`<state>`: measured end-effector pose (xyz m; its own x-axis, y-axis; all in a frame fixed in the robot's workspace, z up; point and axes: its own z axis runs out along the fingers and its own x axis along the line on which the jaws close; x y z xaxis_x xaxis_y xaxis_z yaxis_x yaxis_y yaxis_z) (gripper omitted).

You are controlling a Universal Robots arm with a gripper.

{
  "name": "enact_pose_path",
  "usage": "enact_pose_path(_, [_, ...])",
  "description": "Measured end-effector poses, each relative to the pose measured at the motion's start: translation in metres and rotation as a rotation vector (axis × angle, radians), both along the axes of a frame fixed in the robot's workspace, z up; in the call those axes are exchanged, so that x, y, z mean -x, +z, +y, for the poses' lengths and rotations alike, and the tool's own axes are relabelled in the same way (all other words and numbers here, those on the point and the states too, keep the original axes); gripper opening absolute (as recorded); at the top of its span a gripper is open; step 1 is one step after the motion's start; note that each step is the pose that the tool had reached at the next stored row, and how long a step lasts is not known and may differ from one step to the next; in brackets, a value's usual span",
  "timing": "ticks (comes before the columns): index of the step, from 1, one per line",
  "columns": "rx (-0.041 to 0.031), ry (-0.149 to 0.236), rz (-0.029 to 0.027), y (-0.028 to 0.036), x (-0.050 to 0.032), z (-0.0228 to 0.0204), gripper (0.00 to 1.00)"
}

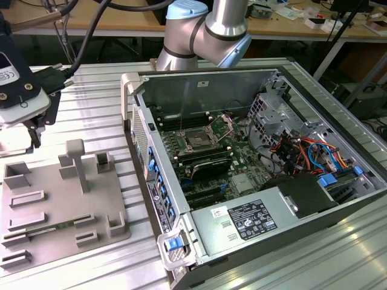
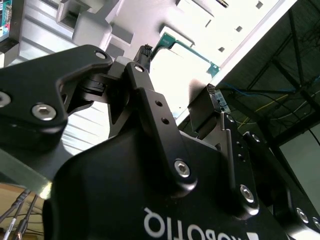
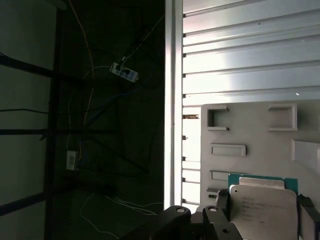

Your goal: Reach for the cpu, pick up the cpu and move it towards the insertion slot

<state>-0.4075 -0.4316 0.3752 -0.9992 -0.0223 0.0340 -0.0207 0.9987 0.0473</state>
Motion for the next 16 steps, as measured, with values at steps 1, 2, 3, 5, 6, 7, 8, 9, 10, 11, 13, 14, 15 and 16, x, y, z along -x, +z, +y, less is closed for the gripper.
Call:
enact_pose_path(1, [-0.0001, 0.000, 0.0000, 0.0000, -0.0007, 0.0000, 0.55])
enact_pose_path(2, [0.0000, 0.000, 0.0000, 0.0001, -0.0009, 0.0000, 0.55])
enact_pose_path(3, [0.0000, 0.000, 0.0000, 0.0004, -0.0008, 0.0000, 0.55])
enact_pose_path(5, [0.0001, 0.000, 0.0002, 0.0027, -0.0009, 0.0001, 0.55])
enact_pose_path(6, [0.0000, 0.000, 0.0000, 0.0046, -0.0009, 0.0000, 0.55])
enact_pose_path(7, [0.0000, 0.000, 0.0000, 0.0066, -0.0010, 0.0000, 0.55])
enact_pose_path(8, [0.0000, 0.000, 0.0000, 0.0092, -0.0010, 0.0000, 0.55])
enact_pose_path(9, [0.0000, 0.000, 0.0000, 0.0113, -0.0009, 0.0000, 0.55])
enact_pose_path(10, [0.0000, 0.000, 0.0000, 0.0144, -0.0010, 0.0000, 0.55])
enact_pose_path(11, [0.0000, 0.000, 0.0000, 0.0191, -0.0009, 0.0000, 0.55])
enact_pose_path(13, [0.0000, 0.000, 0.0000, 0.0271, -0.0009, 0.0000, 0.55])
enact_pose_path(14, [-0.0002, 0.000, -0.0002, 0.0273, -0.0010, 0.0000, 0.55])
enact_pose_path(15, [-0.0002, 0.000, -0.0002, 0.0273, -0.0014, 0.0000, 0.55])
enact_pose_path(16, [0.0001, 0.000, 0.0001, 0.0275, -0.0032, 0.0000, 0.55])
